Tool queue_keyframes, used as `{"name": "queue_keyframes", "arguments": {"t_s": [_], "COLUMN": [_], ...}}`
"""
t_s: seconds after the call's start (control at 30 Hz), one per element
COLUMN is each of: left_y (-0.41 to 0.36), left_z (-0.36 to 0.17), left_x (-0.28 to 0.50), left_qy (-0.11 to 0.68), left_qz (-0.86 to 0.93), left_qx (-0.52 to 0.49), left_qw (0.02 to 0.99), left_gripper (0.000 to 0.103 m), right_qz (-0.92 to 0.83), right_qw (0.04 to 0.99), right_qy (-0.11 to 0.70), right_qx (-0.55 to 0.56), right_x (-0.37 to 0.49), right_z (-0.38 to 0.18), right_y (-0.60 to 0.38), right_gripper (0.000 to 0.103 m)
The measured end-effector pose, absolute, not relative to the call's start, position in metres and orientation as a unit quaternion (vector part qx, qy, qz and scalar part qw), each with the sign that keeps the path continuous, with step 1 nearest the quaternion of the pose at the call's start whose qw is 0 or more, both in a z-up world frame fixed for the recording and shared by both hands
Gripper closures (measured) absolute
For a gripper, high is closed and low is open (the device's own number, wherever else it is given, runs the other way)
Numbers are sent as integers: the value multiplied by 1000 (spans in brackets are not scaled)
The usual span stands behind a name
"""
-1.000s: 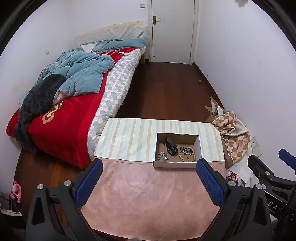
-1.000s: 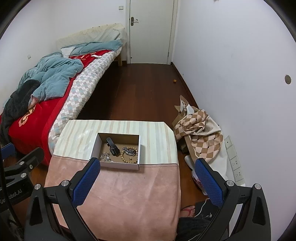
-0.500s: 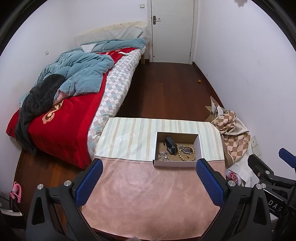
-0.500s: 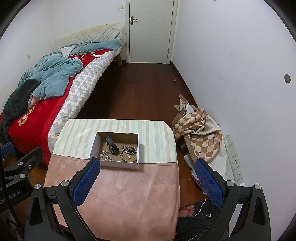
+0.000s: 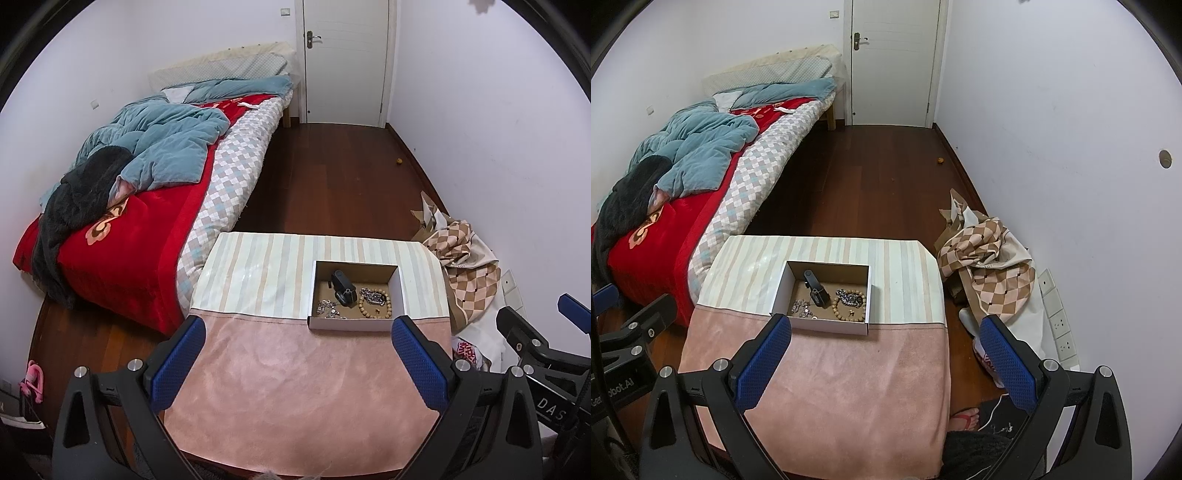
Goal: Organize jewelry
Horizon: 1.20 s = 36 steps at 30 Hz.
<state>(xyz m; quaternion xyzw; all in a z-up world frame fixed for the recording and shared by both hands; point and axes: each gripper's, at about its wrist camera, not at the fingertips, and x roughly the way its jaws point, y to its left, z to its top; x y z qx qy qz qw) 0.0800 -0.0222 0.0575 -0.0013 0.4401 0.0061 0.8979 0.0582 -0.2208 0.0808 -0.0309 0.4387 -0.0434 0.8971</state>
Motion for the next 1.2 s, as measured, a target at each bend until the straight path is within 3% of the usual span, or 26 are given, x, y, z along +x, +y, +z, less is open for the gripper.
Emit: {"name": "queue_keyframes", "arguments": {"t_s": [1.2], "left_y": [-14], "left_z": [55], "left_x": [68], "left_qy": [435], "left_qz": [4], "left_qx": [-4], "left_qw": [901], "left_gripper": [0], "right_qz": [-42], "right_qw": [896], "right_qy": [440], "right_qx": [-35], "right_x": [53], "right_z": [80], "right_y": [-220], "right_gripper": [0]}}
